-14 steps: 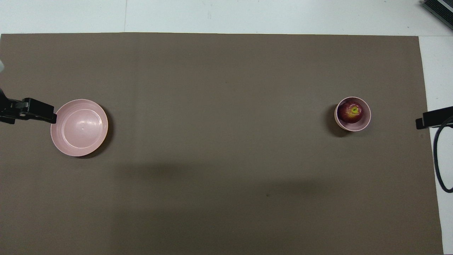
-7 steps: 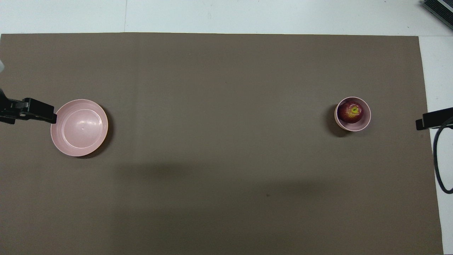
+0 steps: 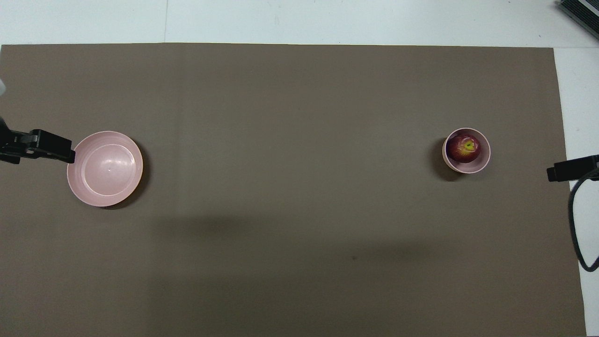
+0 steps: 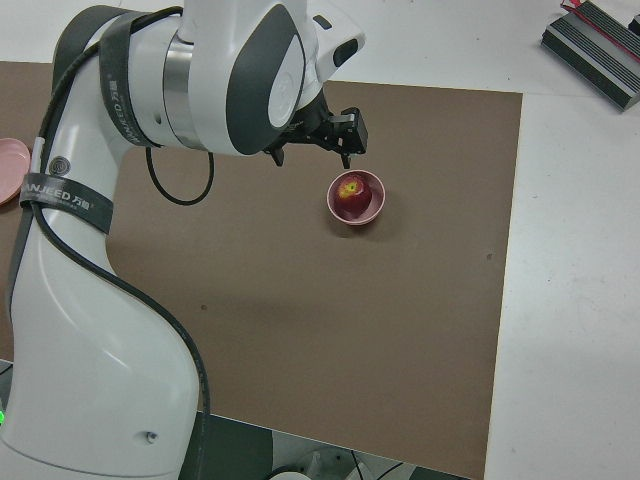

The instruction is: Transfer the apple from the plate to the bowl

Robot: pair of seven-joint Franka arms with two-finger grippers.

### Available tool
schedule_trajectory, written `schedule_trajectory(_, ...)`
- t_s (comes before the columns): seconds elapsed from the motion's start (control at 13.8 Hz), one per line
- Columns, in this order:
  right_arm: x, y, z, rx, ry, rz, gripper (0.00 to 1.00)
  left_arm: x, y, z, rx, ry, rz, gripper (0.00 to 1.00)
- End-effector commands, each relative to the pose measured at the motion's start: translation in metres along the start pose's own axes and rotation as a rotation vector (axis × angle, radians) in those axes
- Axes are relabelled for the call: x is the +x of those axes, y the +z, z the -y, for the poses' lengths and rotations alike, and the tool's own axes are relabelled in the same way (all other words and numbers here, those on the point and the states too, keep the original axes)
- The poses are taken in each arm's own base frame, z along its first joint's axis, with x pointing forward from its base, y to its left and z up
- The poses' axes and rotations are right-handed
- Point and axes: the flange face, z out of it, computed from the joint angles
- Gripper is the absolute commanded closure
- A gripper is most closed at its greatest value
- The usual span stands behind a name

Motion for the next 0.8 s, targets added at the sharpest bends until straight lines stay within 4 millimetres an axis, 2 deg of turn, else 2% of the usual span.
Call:
schedule_trajectory(0.0, -0.0078, 0.0020, 0.0026, -0.012, -0.013, 0.005, 0.00, -0.0050, -0.0030, 0.0014, -0.011, -0.004, 0.005, 0.00)
schedule_trajectory(0.72, -0.0060, -0.0013, 0.0037, -0.002, -0.012, 0.002, 0.00, -0.0050, -0.0030, 0.0014, -0.011, -0.004, 0.005, 0.00)
